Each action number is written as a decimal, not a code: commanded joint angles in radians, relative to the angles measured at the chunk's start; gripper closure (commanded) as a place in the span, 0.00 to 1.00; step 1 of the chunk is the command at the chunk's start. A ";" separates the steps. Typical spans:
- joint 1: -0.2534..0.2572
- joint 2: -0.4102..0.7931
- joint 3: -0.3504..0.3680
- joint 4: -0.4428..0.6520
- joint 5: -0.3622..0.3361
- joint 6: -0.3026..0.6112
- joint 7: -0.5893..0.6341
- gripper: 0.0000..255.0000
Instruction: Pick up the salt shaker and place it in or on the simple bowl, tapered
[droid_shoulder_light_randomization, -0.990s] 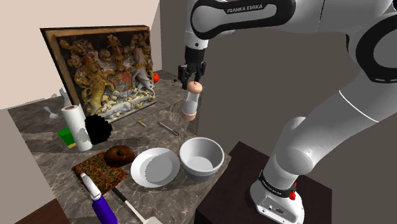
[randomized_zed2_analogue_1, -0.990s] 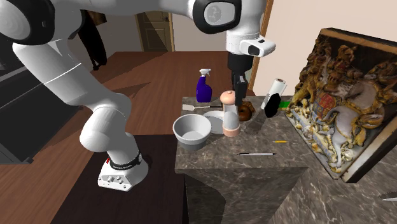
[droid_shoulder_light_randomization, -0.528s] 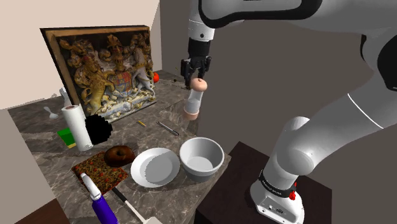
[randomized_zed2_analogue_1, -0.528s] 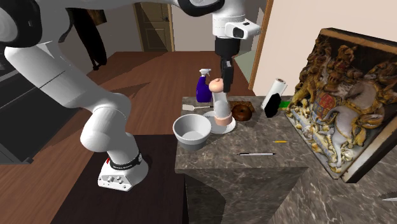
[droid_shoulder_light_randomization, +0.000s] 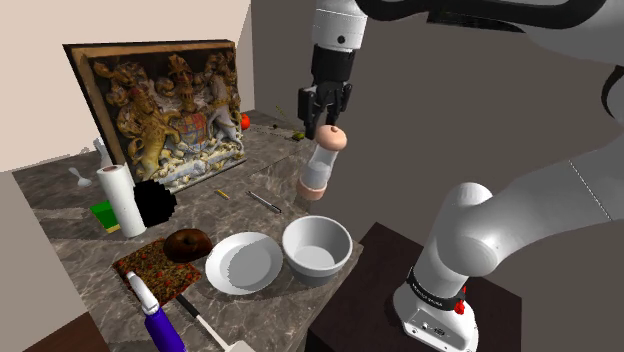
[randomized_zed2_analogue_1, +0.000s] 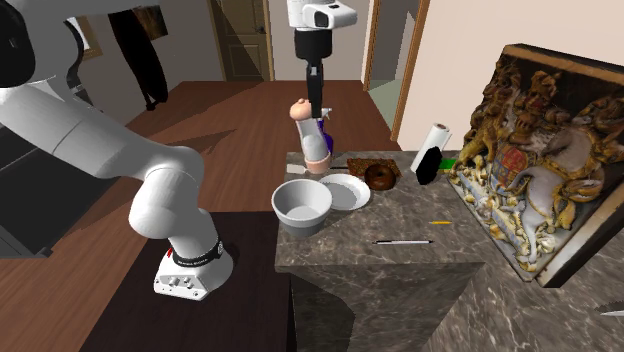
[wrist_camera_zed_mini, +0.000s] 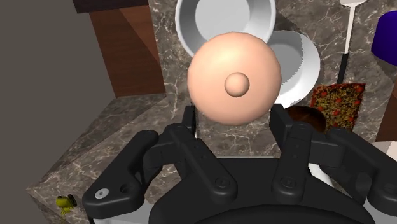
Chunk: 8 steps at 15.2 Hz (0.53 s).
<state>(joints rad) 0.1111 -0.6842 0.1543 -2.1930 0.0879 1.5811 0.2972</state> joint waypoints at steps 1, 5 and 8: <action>0.012 -0.037 0.022 0.005 0.017 -0.042 0.031 1.00; 0.016 -0.057 0.028 -0.044 0.023 -0.013 0.035 1.00; 0.019 -0.070 0.031 -0.093 0.027 0.024 0.034 1.00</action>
<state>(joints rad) 0.1291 -0.7496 0.1842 -2.2688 0.1133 1.5923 0.3314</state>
